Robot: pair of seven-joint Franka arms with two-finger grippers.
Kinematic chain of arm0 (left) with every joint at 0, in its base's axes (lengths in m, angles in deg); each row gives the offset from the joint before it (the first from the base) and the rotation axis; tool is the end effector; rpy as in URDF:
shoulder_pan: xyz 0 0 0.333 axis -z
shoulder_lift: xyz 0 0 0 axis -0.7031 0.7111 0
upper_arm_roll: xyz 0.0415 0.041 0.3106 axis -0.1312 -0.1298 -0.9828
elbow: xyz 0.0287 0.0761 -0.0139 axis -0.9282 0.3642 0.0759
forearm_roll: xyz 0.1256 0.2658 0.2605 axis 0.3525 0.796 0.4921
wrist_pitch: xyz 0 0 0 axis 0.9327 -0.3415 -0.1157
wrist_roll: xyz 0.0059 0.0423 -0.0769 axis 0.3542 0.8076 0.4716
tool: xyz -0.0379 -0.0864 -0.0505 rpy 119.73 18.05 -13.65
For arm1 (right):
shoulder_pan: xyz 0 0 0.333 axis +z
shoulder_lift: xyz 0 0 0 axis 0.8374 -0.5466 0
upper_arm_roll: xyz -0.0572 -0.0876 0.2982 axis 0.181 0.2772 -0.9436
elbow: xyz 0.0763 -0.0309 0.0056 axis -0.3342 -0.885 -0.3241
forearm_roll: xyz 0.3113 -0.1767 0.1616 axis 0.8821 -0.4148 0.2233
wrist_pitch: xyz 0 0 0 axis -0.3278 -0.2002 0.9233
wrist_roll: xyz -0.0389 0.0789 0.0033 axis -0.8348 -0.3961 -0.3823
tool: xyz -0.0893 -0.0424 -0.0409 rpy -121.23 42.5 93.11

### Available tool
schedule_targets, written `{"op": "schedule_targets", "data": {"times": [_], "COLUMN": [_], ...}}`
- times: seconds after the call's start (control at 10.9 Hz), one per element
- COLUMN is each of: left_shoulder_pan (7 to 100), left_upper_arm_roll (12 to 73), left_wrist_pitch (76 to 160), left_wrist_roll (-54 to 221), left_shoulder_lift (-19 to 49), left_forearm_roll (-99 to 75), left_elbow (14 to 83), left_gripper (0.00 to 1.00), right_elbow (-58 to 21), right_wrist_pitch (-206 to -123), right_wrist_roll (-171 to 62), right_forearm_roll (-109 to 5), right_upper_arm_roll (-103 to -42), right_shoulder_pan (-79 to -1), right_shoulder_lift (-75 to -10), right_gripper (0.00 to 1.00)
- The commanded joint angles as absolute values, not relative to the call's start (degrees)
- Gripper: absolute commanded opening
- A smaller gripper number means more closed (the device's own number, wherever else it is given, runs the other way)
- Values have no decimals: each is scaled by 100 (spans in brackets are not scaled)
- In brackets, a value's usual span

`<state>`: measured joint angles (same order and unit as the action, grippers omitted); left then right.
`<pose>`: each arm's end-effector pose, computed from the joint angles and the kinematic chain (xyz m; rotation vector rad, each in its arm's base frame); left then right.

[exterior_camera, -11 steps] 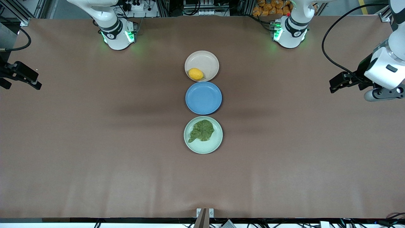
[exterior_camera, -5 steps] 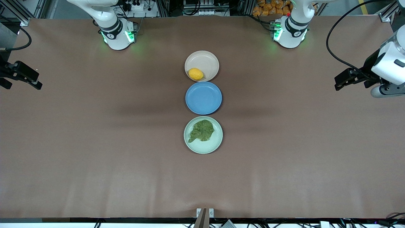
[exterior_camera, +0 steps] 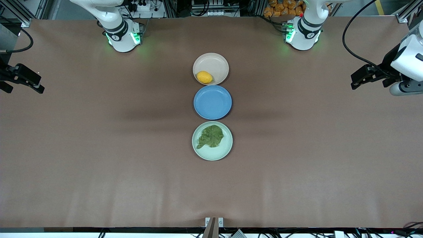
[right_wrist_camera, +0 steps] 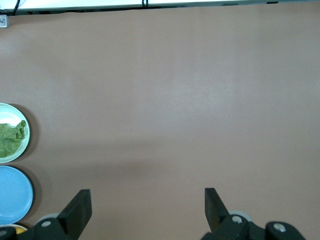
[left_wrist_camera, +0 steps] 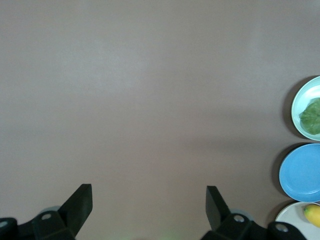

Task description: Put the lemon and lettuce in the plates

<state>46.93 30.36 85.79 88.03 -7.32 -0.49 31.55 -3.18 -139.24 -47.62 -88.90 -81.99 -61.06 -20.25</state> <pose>0.5579 -0.0753 0.6470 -3.1065 -0.0790 0.0220 0.5603 -0.0039 0.6689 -3.1283 0.0573 -0.1585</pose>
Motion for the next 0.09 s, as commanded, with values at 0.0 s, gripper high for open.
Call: {"op": "schedule_targets", "data": {"times": [0.0], "left_shoulder_pan": [4722], "left_upper_arm_roll": [2998], "left_wrist_pitch": [8318], "left_wrist_roll": [8663], "left_shoulder_lift": [-738], "left_forearm_roll": [-185], "left_elbow": [2944], "left_gripper": [100], "right_elbow": [-349], "right_wrist_pitch": [-13925], "right_wrist_roll": [-4779], "right_forearm_roll": [-8814], "right_upper_arm_roll": [-8236], "right_shoulder_pan": [-6161], "right_shoulder_lift": [-1977], "right_gripper": [100]}}
